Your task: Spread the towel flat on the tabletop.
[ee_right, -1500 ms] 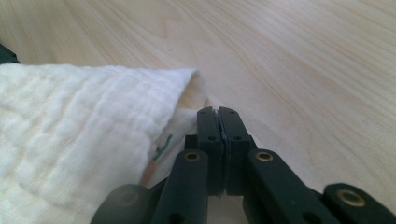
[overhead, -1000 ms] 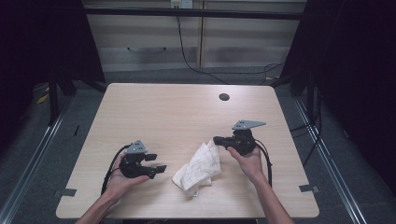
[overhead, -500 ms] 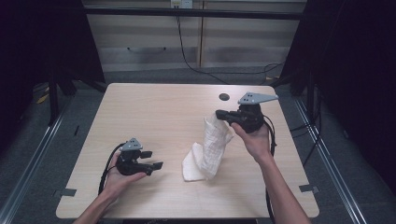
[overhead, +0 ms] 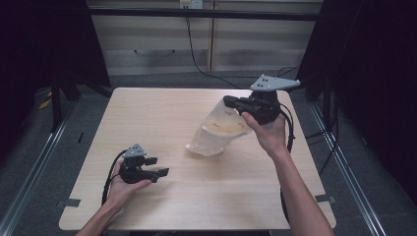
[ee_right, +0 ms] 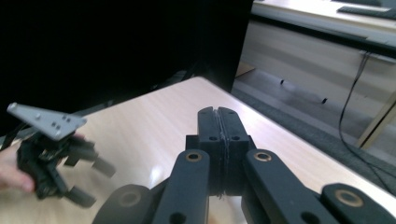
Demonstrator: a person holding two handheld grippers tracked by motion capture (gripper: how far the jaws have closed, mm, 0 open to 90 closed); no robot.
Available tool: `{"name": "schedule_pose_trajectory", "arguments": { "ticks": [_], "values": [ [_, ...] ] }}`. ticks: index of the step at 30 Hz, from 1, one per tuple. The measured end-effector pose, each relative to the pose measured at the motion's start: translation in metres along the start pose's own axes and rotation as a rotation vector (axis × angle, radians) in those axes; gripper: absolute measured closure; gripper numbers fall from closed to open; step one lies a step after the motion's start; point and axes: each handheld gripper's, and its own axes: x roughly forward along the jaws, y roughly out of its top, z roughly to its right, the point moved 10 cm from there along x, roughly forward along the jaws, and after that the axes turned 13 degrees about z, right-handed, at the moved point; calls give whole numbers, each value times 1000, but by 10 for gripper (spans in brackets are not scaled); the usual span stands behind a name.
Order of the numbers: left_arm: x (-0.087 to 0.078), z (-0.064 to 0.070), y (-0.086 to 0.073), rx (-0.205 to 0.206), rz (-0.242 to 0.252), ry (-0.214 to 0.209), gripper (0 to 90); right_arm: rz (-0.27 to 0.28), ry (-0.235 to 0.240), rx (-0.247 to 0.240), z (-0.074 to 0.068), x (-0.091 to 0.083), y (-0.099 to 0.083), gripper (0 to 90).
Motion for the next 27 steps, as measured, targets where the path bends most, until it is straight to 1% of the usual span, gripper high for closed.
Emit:
{"name": "schedule_pose_trajectory", "arguments": {
  "ticks": [2,3,6,8,10,12,13,14,17,19,20,22,23,24,26,27],
  "values": [
    [1,1,-1,2,-4,-1,301,-30,3,13,-2,0,-20,894],
    [1,1,-1,1,-4,1,301,-39,5,21,-1,0,-27,894],
    [2,2,-1,6,-6,0,303,-56,0,64,4,0,-53,894],
    [3,2,-2,4,-7,2,306,-66,-6,88,8,-1,-69,893],
    [4,2,-2,3,-11,2,307,-71,-11,103,10,-2,-78,894],
    [4,5,-2,3,-14,-6,313,-80,-20,120,14,-4,-91,893],
    [4,6,-2,11,-16,-12,319,-81,-24,128,16,-5,-96,893],
    [5,10,-2,9,-13,-23,331,-86,-26,136,17,-6,-102,893],
    [7,18,0,25,-9,-57,382,-107,-41,161,22,-11,-122,893],
    [8,23,0,28,-6,-70,407,-125,-51,168,25,-13,-135,893],
    [8,24,0,37,-9,-75,416,-142,-57,177,27,-15,-145,893],
    [9,25,-1,37,-13,-77,423,-167,-66,193,30,-17,-161,892],
    [10,26,-1,34,-14,-77,423,-187,-70,197,31,-18,-171,892],
    [11,26,-2,38,-19,-76,422,-207,-72,210,32,-20,-181,892],
    [11,25,-2,38,-19,-72,410,-246,-73,220,32,-23,-202,892],
    [11,25,-2,37,-21,-72,407,-259,-72,227,31,-24,-208,892]
  ]
}}
